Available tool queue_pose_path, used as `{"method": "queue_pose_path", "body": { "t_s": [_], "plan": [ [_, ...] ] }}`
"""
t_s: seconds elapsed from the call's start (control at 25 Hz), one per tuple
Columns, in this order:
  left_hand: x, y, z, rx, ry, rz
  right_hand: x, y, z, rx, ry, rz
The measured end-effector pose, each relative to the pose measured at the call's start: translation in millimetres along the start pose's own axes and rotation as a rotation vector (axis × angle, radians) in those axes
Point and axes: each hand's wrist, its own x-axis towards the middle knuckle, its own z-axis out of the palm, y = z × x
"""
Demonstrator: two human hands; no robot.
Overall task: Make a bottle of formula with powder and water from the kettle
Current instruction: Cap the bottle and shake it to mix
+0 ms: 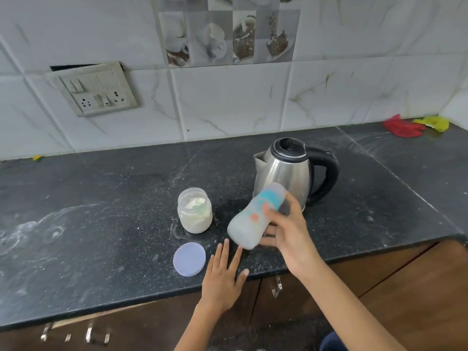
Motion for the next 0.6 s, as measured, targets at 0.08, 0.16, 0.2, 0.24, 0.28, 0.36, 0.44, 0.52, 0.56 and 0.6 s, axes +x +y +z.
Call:
{"method": "queue_pose_path", "body": {
  "t_s": [0.08,0.16,0.2,0.24,0.28,0.36,0.44,0.52,0.56,0.6],
  "plan": [
    [-0.4,3.7,-1.4,0.017,-0.068,-0.026,2.7,-3.7,-2.5,0.080,0.073,-0.026],
    [-1.5,1.2,1.0,-0.024,0.004,-0.019,-5.7,5.3,1.7,-0.060,-0.016,0.044],
    [-3.0,0.5,2.4,-0.027,0.045,0.001,-12.1,8.8,4.3,-0.131,-0.063,0.075],
    [-3.9,0.2,4.6,-0.017,0.058,-0.002,-12.3,10.6,3.7,-0.147,-0.068,0.079],
    [-4.2,-0.2,4.9,-0.010,0.056,-0.009,-6.6,10.3,-1.2,-0.105,-0.019,0.047],
    [-3.6,2.2,3.1,-0.027,0.049,-0.008,0.9,3.3,-8.1,0.020,0.093,-0.015],
    [-3.9,0.3,7.2,-0.027,0.108,-0.003,-4.0,4.9,-6.9,-0.043,0.038,0.039],
    [-1.8,-3.5,13.7,-0.037,0.123,0.006,-14.0,11.1,-4.5,-0.162,-0.050,0.097],
    [-0.6,-4.9,14.3,-0.030,0.113,-0.005,-11.5,11.2,-7.0,-0.146,-0.032,0.084],
    [0.3,-5.9,15.3,-0.016,0.114,-0.006,-4.9,9.2,-12.2,-0.065,0.039,0.047]
  ]
}}
